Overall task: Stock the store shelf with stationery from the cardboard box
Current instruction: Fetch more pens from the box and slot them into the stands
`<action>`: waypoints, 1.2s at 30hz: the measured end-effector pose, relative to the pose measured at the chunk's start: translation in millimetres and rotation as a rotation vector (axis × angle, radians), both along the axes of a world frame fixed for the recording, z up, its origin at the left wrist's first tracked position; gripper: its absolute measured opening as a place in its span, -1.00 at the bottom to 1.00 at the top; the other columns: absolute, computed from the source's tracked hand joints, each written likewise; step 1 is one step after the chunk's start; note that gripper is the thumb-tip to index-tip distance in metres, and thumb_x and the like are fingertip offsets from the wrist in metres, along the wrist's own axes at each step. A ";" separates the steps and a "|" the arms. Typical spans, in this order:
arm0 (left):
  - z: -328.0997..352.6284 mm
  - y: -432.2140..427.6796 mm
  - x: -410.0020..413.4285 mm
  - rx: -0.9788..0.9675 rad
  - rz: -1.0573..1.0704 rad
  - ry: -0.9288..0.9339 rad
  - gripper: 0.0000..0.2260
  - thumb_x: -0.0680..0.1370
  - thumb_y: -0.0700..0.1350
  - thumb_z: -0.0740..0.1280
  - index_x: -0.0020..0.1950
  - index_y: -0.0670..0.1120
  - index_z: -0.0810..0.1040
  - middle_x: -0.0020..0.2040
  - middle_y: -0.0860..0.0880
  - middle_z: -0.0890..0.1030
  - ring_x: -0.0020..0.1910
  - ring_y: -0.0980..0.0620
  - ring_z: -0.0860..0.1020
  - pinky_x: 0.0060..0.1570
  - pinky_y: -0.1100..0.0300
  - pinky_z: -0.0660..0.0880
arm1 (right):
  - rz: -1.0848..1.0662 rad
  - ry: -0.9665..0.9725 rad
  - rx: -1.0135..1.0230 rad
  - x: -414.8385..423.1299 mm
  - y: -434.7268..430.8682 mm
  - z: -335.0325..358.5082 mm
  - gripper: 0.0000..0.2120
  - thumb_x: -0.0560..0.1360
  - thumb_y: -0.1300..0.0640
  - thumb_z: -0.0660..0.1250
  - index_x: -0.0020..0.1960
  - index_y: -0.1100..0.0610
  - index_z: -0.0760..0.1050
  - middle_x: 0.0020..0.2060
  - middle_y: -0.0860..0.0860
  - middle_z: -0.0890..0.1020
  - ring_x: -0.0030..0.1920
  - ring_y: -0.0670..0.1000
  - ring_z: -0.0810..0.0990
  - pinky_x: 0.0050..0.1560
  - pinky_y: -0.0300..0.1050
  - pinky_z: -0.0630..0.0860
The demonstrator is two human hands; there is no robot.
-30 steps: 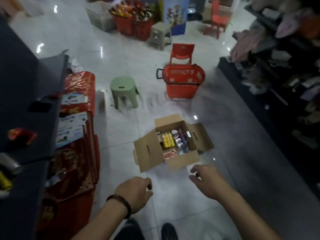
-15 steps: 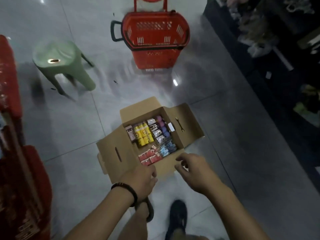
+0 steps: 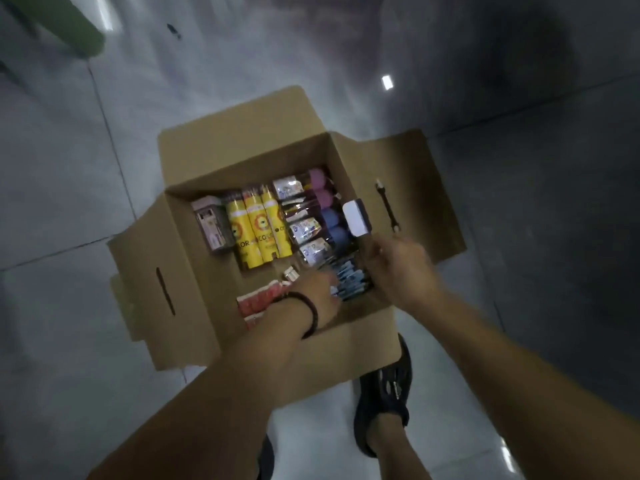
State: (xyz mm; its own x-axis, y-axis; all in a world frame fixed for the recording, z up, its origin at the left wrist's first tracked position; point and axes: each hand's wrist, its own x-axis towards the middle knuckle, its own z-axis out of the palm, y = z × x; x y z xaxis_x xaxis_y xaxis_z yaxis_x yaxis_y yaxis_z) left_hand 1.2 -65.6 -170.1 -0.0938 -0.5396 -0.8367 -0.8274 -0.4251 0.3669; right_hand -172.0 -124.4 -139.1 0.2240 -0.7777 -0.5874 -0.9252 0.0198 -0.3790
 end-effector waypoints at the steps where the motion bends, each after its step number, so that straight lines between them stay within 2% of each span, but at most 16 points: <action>1: -22.5 -2.4 -6.5 0.000 0.009 -0.027 -0.62 0.61 -0.03 0.39 0.42 -0.04 0.52 0.41 -0.13 0.53 0.35 -0.17 0.53 0.36 0.02 0.49 | 0.023 -0.040 -0.012 -3.0 -2.3 -16.8 -0.84 0.57 0.27 0.39 0.05 0.03 0.58 -0.01 0.04 0.59 -0.02 0.10 0.62 -0.05 0.06 0.64; 4: -77.7 -1.1 -31.3 0.011 0.029 -0.115 -0.46 0.53 0.04 0.40 0.49 -0.05 0.43 0.50 -0.16 0.40 0.41 -0.23 0.45 0.43 -0.07 0.45 | 0.080 -0.145 -0.012 -16.3 -6.0 -43.0 -0.85 0.62 0.29 0.35 0.04 0.06 0.58 0.04 0.02 0.54 0.01 0.02 0.56 -0.07 -0.21 0.50; 6: -98.4 3.7 -42.0 0.010 0.014 -0.182 -0.36 0.49 0.02 0.42 0.53 -0.09 0.35 0.50 -0.17 0.31 0.48 -0.25 0.33 0.48 -0.13 0.38 | 0.089 -0.203 -0.030 -20.9 -5.6 -49.7 -0.86 0.65 0.26 0.32 0.06 0.04 0.59 0.06 0.00 0.51 0.03 -0.03 0.51 -0.07 -0.35 0.38; 8: -108.3 8.0 -47.4 -0.026 -0.013 -0.229 -0.33 0.48 -0.05 0.44 0.54 -0.12 0.30 0.49 -0.17 0.26 0.50 -0.24 0.24 0.50 -0.15 0.34 | 0.094 -0.220 -0.033 -23.6 -5.3 -56.3 -0.86 0.65 0.24 0.31 0.10 0.04 0.59 0.03 -0.01 0.49 0.02 -0.05 0.48 -0.08 -0.41 0.30; 11: -115.6 9.3 -48.2 -0.073 -0.042 -0.270 -0.40 0.51 -0.16 0.41 0.53 -0.12 0.30 0.49 -0.18 0.32 0.50 -0.25 0.28 0.48 -0.14 0.35 | 0.073 -0.217 -0.049 -23.8 -4.8 -59.9 -0.86 0.64 0.22 0.33 0.12 0.02 0.60 -0.01 -0.04 0.46 -0.01 -0.06 0.45 -0.13 -0.44 0.26; 14: -122.4 7.0 -45.0 -0.053 -0.103 -0.289 -0.57 0.61 -0.21 0.27 0.49 -0.16 0.36 0.44 -0.23 0.44 0.46 -0.28 0.36 0.43 -0.16 0.39 | 0.061 -0.221 -0.043 -22.2 -3.7 -60.4 -0.86 0.63 0.22 0.36 0.08 -0.01 0.57 -0.02 -0.10 0.42 -0.01 -0.10 0.44 -0.15 -0.43 0.27; 16: -127.7 7.4 -45.1 -0.013 -0.161 -0.281 -0.62 0.65 -0.22 0.21 0.48 -0.20 0.40 0.42 -0.27 0.46 0.43 -0.31 0.43 0.42 -0.17 0.43 | 0.057 -0.227 -0.050 -22.0 -4.9 -61.3 -0.84 0.62 0.23 0.37 0.05 -0.02 0.56 -0.03 -0.10 0.43 0.00 -0.08 0.47 -0.13 -0.39 0.35; 19: -134.7 10.3 -45.3 0.006 -0.241 -0.266 -0.60 0.65 -0.21 0.20 0.50 -0.21 0.39 0.43 -0.31 0.44 0.41 -0.35 0.44 0.43 -0.18 0.43 | 0.066 -0.247 -0.088 -22.7 -5.8 -65.3 -0.83 0.60 0.24 0.38 0.03 -0.03 0.55 -0.03 -0.05 0.49 0.01 -0.01 0.52 -0.05 -0.10 0.59; 21: -133.4 8.7 -43.9 0.016 -0.315 -0.265 -0.56 0.63 -0.19 0.26 0.51 -0.20 0.39 0.43 -0.31 0.44 0.41 -0.34 0.45 0.42 -0.15 0.44 | 0.059 -0.256 -0.088 -23.3 -5.1 -65.9 -0.83 0.60 0.24 0.38 0.04 -0.04 0.55 -0.03 -0.04 0.50 0.02 0.01 0.53 -0.01 -0.01 0.63; 23: -133.3 6.2 -41.6 0.027 -0.350 -0.252 -0.53 0.61 -0.15 0.29 0.52 -0.20 0.38 0.44 -0.31 0.44 0.42 -0.31 0.45 0.42 -0.10 0.42 | 0.050 -0.257 -0.092 -22.9 -4.7 -65.6 -0.83 0.60 0.23 0.39 0.04 -0.04 0.55 -0.02 -0.03 0.51 0.04 0.01 0.54 0.00 0.00 0.64; 25: -132.6 4.5 -39.6 0.042 -0.333 -0.200 -0.59 0.65 -0.15 0.24 0.50 -0.23 0.40 0.44 -0.30 0.47 0.42 -0.28 0.47 0.41 -0.03 0.41 | 0.046 -0.249 -0.087 -21.8 -4.3 -64.8 -0.84 0.60 0.23 0.39 0.05 -0.03 0.55 -0.02 -0.03 0.52 0.05 0.01 0.53 -0.01 -0.03 0.63; 28: -130.5 4.8 -38.8 0.099 -0.314 -0.087 -0.68 0.71 -0.20 0.15 0.45 -0.23 0.45 0.42 -0.26 0.53 0.39 -0.22 0.51 0.37 0.08 0.40 | 0.041 -0.234 -0.057 -19.9 -4.5 -63.7 -0.84 0.60 0.22 0.39 0.03 -0.05 0.54 -0.02 -0.04 0.50 0.03 0.00 0.52 -0.08 -0.20 0.52; 30: -123.4 7.3 -35.1 0.098 -0.311 -0.050 -0.69 0.70 -0.20 0.18 0.44 -0.21 0.47 0.39 -0.23 0.55 0.36 -0.20 0.53 0.33 0.09 0.42 | 0.050 -0.211 -0.054 -18.9 -6.1 -62.1 -0.85 0.61 0.21 0.39 0.03 -0.05 0.54 -0.03 -0.04 0.50 0.01 -0.01 0.52 -0.13 -0.28 0.43; 32: -118.2 10.2 -28.0 0.066 -0.280 -0.041 -0.74 0.69 -0.20 0.21 0.36 -0.20 0.50 0.33 -0.23 0.59 0.29 -0.22 0.57 0.28 0.04 0.46 | 0.049 -0.191 -0.030 -17.0 -8.1 -59.4 -0.87 0.62 0.19 0.37 0.03 -0.05 0.56 -0.02 -0.03 0.52 0.02 0.00 0.52 -0.11 -0.22 0.46; 34: -112.9 11.7 -20.2 0.022 -0.194 -0.069 -0.80 0.67 -0.18 0.25 0.26 -0.19 0.51 0.23 -0.24 0.62 0.16 -0.22 0.59 0.14 0.00 0.50 | 0.045 -0.170 -0.009 -15.7 -10.0 -53.4 -0.90 0.64 0.16 0.35 0.05 -0.04 0.59 0.01 -0.01 0.56 0.05 0.02 0.55 -0.01 -0.12 0.54; 36: -97.8 13.4 -11.9 0.006 0.020 -0.026 -0.82 0.70 -0.16 0.22 0.27 -0.19 0.46 0.16 -0.24 0.61 0.06 -0.20 0.57 0.03 0.00 0.49 | 0.020 -0.160 -0.020 -14.5 -10.2 -40.7 -0.91 0.63 0.15 0.36 0.07 -0.02 0.60 0.01 -0.02 0.61 0.04 0.01 0.60 -0.05 -0.16 0.57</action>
State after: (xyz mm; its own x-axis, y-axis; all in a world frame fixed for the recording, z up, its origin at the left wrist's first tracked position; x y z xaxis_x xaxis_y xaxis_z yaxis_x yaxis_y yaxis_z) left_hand -10.7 -52.2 -267.9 -0.0609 -0.5364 -0.8418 -0.8278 -0.4440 0.3428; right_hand -186.5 -134.6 -179.8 0.3287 -0.7835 -0.5272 -0.8533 -0.0071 -0.5214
